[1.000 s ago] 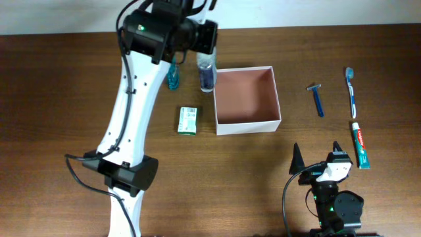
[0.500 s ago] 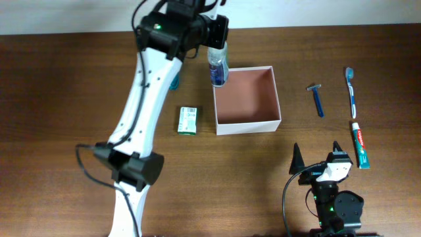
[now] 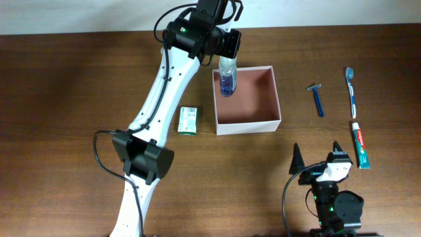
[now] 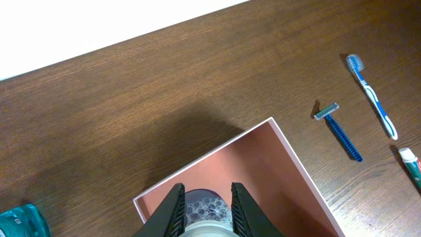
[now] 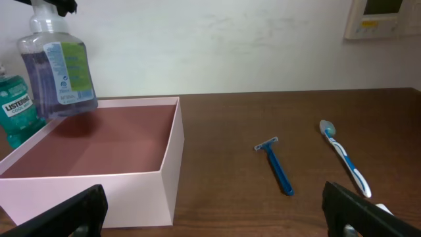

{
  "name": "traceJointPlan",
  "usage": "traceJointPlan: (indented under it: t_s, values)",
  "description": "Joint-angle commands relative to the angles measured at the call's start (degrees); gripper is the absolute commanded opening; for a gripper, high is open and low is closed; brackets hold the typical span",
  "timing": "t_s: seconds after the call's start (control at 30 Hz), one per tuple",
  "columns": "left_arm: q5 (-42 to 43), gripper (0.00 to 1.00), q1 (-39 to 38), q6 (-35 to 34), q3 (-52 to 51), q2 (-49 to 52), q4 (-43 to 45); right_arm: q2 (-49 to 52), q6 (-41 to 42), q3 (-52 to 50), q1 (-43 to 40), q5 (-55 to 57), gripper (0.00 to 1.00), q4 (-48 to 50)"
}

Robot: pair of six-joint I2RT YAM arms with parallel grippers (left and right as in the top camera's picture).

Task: Pack container
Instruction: 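Lift the soap bottle and carry it over the pink box, then lower the soap bottle into the box's left corner and release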

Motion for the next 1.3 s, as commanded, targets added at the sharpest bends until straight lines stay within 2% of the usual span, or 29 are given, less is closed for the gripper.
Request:
traceJointPlan:
  t_s: [0.0, 0.2, 0.3, 0.83, 0.93, 1.13, 1.17, 1.27]
  values:
    - [0.5, 0.06, 0.0, -0.6, 0.7, 0.6, 0.6, -0.5, -0.4, -0.3, -0.5, -0.5, 0.99, -0.3]
    - [0.4, 0.06, 0.0, -0.6, 0.7, 2.9, 0.9, -0.5, -0.4, -0.3, -0.5, -0.5, 0.99, -0.3]
    - [0.4, 0.10, 0.0, -0.6, 0.7, 2.9, 1.6, -0.5, -0.4, -0.3, -0.5, -0.5, 0.99, -0.3]
    - [-0.9, 0.11, 0.0, -0.6, 0.7, 5.6, 3.2, -0.5, -0.4, -0.3, -0.4, -0.5, 0.99, -0.3]
    - [-0.9, 0.19, 0.0, -0.5, 0.7, 5.6, 3.1, -0.5, -0.4, -0.3, -0.5, -0.5, 0.99, -0.3]
    - [-0.9, 0.21, 0.0, -0.5, 0.7, 5.6, 3.0, -0.5, -0.4, -0.3, -0.5, -0.5, 0.99, -0.3]
    - [-0.9, 0.25, 0.0, -0.5, 0.7, 5.6, 2.9, -0.5, -0.4, -0.3, -0.5, -0.5, 0.99, -0.3]
    - [-2.0, 0.27, 0.0, -0.5, 0.7, 5.7, 2.0, -0.5, -0.4, -0.3, -0.5, -0.5, 0.99, -0.3]
